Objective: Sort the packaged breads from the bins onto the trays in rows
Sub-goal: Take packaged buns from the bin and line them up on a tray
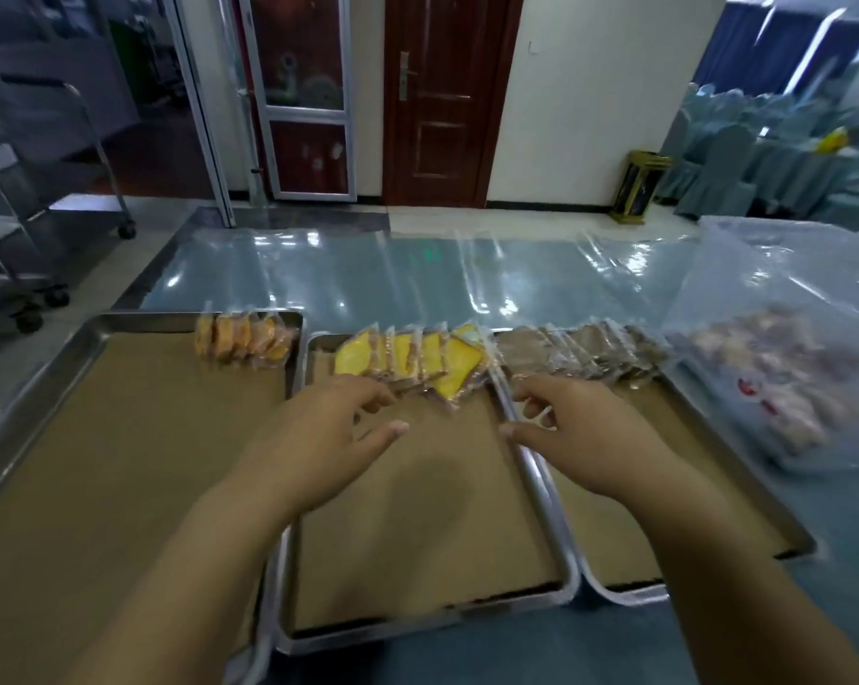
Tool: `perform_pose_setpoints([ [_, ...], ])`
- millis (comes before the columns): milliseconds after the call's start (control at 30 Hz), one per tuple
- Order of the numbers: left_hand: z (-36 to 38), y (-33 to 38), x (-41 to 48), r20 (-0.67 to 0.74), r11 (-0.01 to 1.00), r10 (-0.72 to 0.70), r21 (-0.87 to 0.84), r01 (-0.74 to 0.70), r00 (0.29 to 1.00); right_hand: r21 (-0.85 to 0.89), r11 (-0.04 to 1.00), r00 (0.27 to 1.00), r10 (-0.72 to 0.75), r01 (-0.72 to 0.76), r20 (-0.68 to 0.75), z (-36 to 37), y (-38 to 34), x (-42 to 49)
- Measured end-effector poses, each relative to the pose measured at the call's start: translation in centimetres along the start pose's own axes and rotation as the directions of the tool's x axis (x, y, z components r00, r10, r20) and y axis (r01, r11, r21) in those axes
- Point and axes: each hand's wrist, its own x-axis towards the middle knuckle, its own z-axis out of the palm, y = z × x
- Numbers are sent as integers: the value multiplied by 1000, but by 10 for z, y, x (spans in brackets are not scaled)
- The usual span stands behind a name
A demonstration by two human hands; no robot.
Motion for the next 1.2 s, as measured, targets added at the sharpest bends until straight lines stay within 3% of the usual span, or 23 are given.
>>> perform_pose_setpoints([
  [333,87,156,17,46,992,36,-122,-31,998,45,997,995,62,-59,-80,-69,138,-74],
  [700,175,226,104,50,974,83,-214,-70,995,46,992,984,125,-120,-125,-124,256,-57],
  [867,212,268,174,20,941,130,-318,-117,991,55,990,967,135,-126,-218,-165,326,-37],
  [1200,258,385,290,43,892,391,-264,-368,919,-12,977,948,201,-211,-249,-235,464,-10],
])
